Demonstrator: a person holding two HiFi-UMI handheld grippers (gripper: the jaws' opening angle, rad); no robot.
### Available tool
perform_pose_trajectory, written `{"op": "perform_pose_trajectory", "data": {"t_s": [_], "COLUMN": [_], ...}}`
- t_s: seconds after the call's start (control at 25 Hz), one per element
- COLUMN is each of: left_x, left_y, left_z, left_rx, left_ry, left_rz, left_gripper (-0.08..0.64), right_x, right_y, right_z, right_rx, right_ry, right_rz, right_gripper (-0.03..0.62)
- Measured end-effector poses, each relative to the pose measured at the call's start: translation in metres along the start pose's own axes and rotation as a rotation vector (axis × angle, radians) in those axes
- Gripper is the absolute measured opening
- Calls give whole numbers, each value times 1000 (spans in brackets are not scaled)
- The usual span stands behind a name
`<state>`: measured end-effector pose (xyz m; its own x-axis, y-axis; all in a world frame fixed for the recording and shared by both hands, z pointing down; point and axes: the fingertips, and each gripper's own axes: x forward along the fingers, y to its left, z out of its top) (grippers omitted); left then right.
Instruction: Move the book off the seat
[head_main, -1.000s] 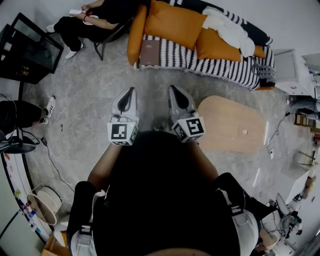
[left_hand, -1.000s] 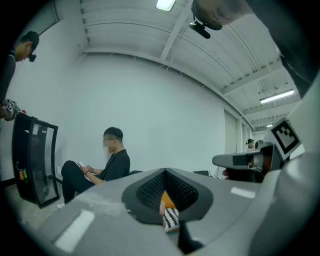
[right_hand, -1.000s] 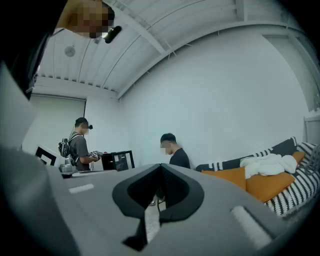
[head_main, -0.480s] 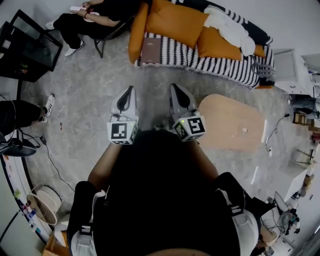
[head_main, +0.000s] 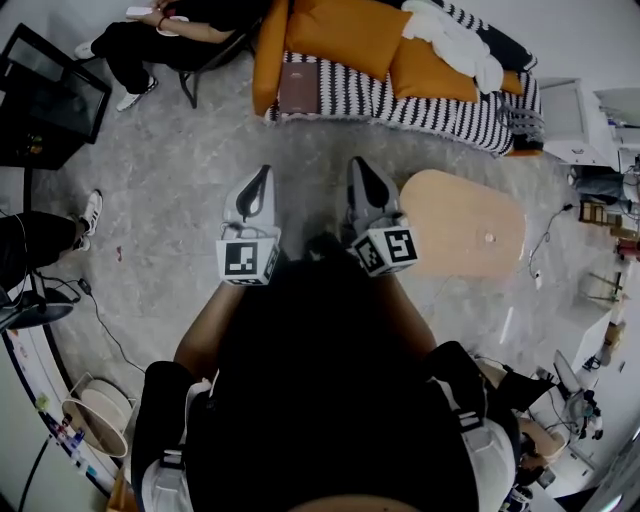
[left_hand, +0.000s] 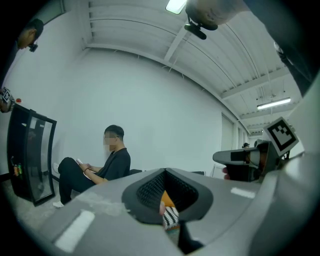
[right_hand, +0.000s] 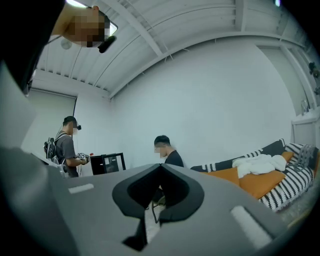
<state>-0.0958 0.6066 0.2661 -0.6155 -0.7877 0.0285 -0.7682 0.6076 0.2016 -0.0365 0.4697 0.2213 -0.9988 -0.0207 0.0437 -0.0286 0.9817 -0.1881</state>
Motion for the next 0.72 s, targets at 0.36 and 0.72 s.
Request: {"op": "perform_pose_trajectory", "data": {"t_s": [0.36, 0.72], "left_x": [7, 51], "left_y": [-12, -25], "left_z": [-11, -10], "left_rx": [-12, 4], "left_ry": [24, 27], "left_rz": [-5, 56], "left_gripper": [6, 6], "right_x": [4, 26], "right_y": [-17, -60], "right_z": [8, 14], "right_rx": [-9, -5], "right_ry": [-23, -10], "right_rz": [-5, 54], "right_gripper": [8, 8]}}
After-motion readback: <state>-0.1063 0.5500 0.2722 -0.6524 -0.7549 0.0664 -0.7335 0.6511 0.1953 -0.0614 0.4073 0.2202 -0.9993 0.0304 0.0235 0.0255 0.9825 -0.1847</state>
